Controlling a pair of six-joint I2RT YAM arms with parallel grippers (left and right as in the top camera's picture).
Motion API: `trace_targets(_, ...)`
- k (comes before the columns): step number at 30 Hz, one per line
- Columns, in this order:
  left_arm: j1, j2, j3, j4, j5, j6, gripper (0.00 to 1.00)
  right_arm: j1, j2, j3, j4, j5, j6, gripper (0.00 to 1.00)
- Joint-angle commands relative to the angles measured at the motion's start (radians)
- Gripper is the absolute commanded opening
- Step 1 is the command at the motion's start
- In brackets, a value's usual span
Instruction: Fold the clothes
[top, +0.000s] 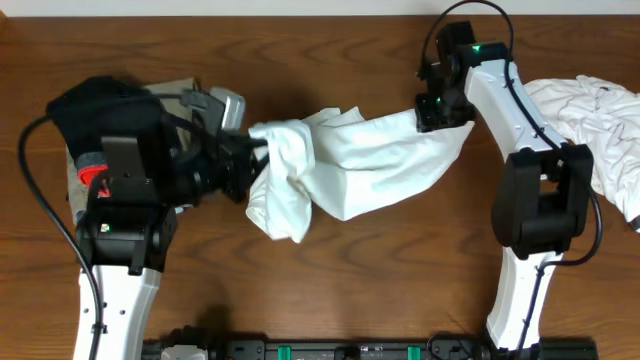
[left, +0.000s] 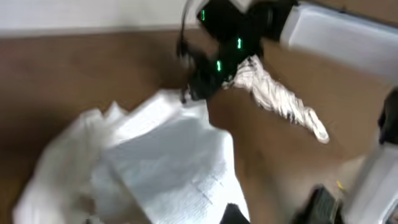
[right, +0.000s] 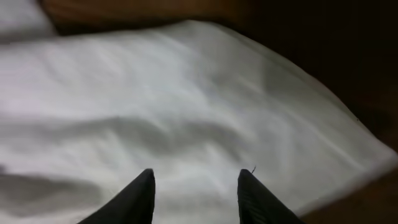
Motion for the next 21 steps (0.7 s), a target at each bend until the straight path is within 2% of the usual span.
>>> trace_targets(1, 0.005, -0.007, 0.014, -0.100, 0.074, 0.131, 0.06, 0.031, 0.002, 0.001, 0.045, -0.208, -0.114, 0.41)
trace_targets(3, 0.005, -0.007, 0.014, -0.204, 0.088, 0.183, 0.06, 0.052, 0.002, 0.001, 0.094, -0.227, -0.116, 0.42)
trace_targets(7, 0.005, -0.007, 0.014, -0.380, 0.088, 0.205, 0.06, 0.109, 0.003, 0.001, 0.167, -0.226, -0.116, 0.43)
trace_targets(14, 0.004, -0.007, 0.014, -0.678, 0.087, 0.279, 0.06, 0.233, 0.003, 0.001, 0.288, -0.159, -0.099, 0.56)
trace_targets(17, 0.004, -0.007, 0.014, -0.755, 0.070, 0.314, 0.06, 0.271, 0.012, 0.001, 0.318, -0.140, -0.096, 0.57)
trace_targets(21, 0.004, -0.007, 0.014, -0.771, 0.039, 0.312, 0.06, 0.299, 0.038, 0.001, 0.335, -0.140, -0.085, 0.57)
